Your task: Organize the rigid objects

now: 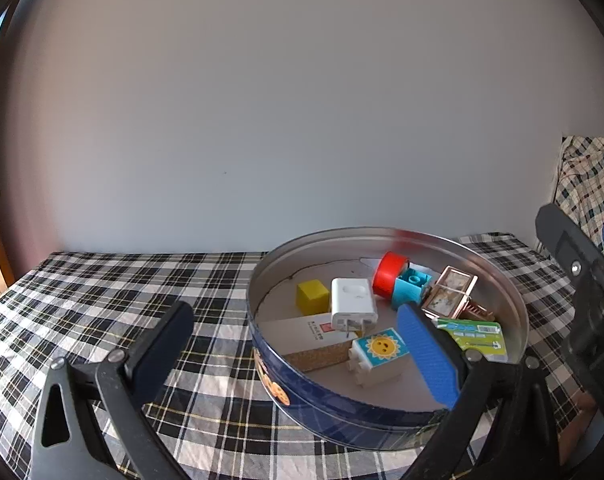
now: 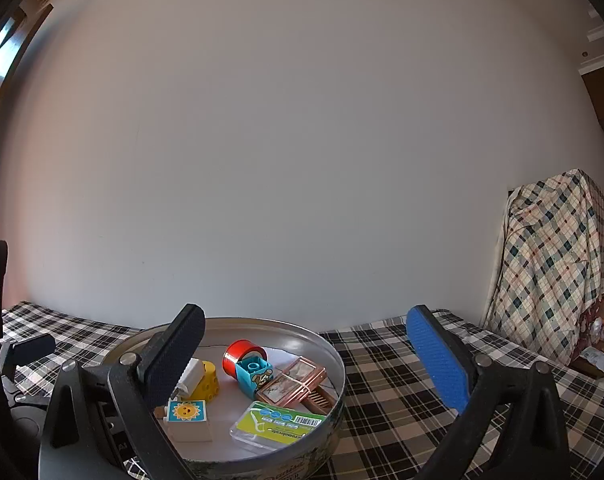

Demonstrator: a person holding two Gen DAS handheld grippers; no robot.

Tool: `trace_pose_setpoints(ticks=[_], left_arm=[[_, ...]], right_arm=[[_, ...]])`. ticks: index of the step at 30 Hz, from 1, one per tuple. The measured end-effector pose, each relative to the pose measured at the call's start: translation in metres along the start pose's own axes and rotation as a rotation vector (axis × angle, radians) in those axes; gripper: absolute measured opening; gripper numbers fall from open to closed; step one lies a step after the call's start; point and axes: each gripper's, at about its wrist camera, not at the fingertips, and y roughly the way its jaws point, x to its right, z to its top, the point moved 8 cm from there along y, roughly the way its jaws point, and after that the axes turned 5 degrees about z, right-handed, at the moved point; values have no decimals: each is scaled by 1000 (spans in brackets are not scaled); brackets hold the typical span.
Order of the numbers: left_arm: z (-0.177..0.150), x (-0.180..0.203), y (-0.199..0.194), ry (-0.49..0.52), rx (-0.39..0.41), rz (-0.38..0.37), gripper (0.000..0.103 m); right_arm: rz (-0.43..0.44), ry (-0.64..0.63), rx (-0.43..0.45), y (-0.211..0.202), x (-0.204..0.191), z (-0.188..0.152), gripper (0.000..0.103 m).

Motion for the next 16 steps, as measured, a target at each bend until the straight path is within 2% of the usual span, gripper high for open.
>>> trace_pose_setpoints(ticks=[9, 16], left_arm=[[1, 1, -3, 10, 15, -12, 103], [0, 0, 2, 2, -7, -14, 103]], right_arm=[[0, 3, -5, 1, 0, -1, 102], [-6, 4, -10, 1, 0, -3, 102]])
